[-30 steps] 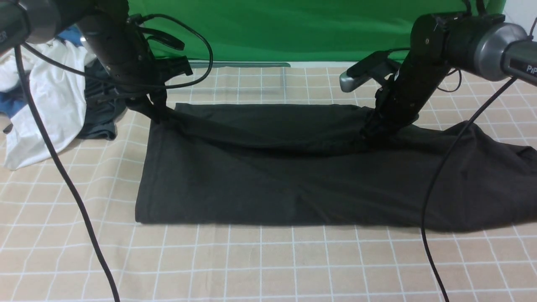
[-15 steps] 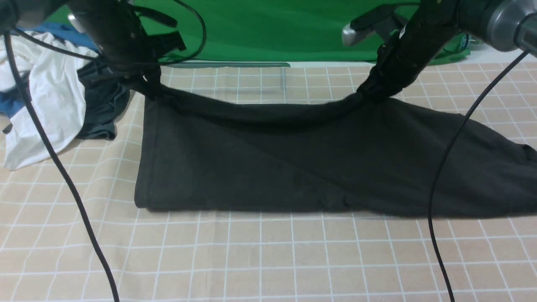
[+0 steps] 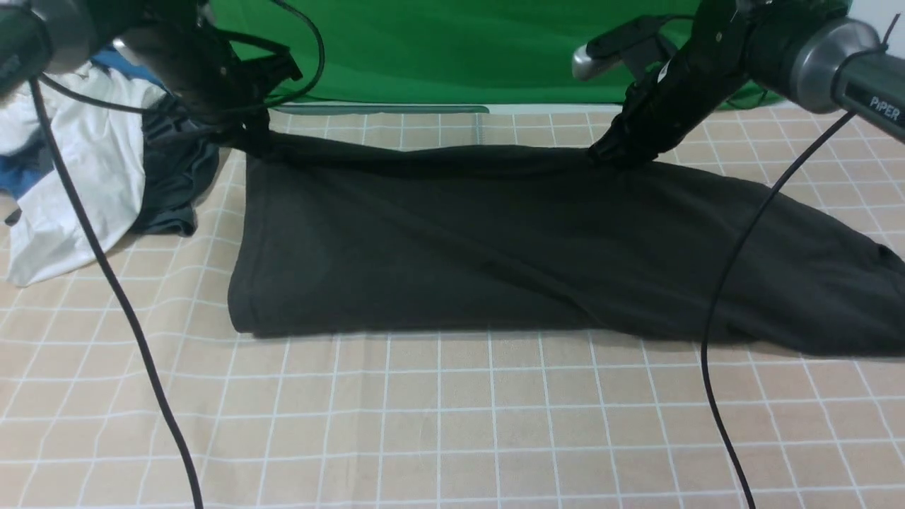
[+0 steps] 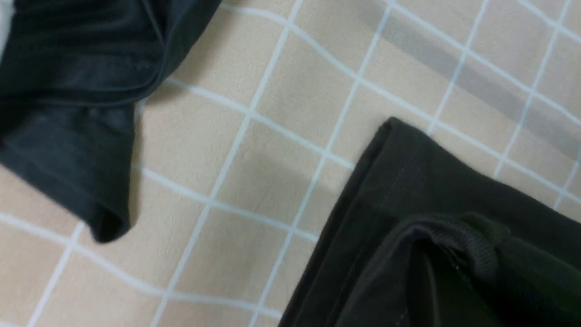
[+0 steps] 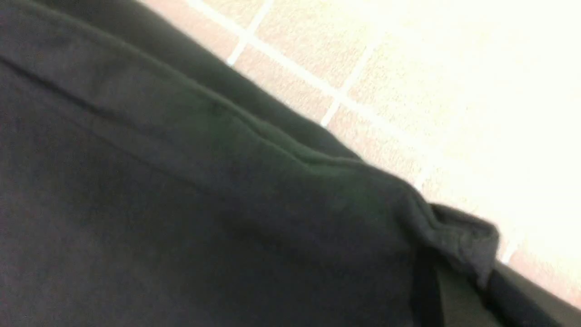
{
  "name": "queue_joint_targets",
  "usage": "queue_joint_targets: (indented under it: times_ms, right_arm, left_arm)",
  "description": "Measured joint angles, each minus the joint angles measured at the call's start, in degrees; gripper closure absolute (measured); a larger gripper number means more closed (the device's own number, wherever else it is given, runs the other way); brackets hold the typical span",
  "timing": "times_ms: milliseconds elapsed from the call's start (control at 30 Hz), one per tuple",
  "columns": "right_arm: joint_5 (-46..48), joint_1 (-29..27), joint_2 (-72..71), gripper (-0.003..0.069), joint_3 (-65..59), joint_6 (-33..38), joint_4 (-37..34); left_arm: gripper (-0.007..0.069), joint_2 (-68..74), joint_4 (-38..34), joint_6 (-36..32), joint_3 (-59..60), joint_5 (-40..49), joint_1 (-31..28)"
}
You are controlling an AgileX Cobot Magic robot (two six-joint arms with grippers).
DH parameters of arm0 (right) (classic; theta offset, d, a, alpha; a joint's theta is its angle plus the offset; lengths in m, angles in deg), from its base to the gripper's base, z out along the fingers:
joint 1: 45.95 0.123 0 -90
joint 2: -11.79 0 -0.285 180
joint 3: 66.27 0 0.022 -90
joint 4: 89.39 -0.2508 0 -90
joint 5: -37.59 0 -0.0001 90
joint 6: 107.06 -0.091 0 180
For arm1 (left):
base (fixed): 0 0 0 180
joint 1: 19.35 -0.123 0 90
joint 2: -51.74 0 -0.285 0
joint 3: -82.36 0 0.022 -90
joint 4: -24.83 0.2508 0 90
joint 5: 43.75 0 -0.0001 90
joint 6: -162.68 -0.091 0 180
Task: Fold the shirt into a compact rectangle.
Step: 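Fold the black garment in half by bringing its near edge over to the far edge, then pull the folded dark garment lengthwise by its ends to straighten it flat on the table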
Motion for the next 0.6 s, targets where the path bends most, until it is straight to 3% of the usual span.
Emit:
queue_joint_targets:
  times_ms: [200,367,500,567,600]
  right_arm:
    - [-3.04,0.00,0.77,0.0564,0.00,-0.73,0.00]
    - [-6.51,0.00,1.47,0.0400,0.00,-2.18,0.27]
    - [-4.91,0.00,-0.18,0.0346,0.00,-3.46,3.37]
    - [-3.44,0.00,-1.51,0.0347,0.00,-4.52,5.05]
    - [0.20,-0.12,-4.66,0.0373,0.00,-6.02,7.93]
  left_arm:
    - [0.0543,2.02,0.19,-0.06,0.00,-4.74,0.00]
    - [0.0339,2.70,0.01,-0.58,-0.06,-10.14,0.00]
    - [0.0283,1.58,-0.59,-3.67,-1.75,-5.19,0.00]
    - [0.0291,0.38,-1.90,-6.25,-2.33,-2.08,0.00]
    - [0.0330,-1.47,-5.15,-9.54,-2.60,2.94,0.07]
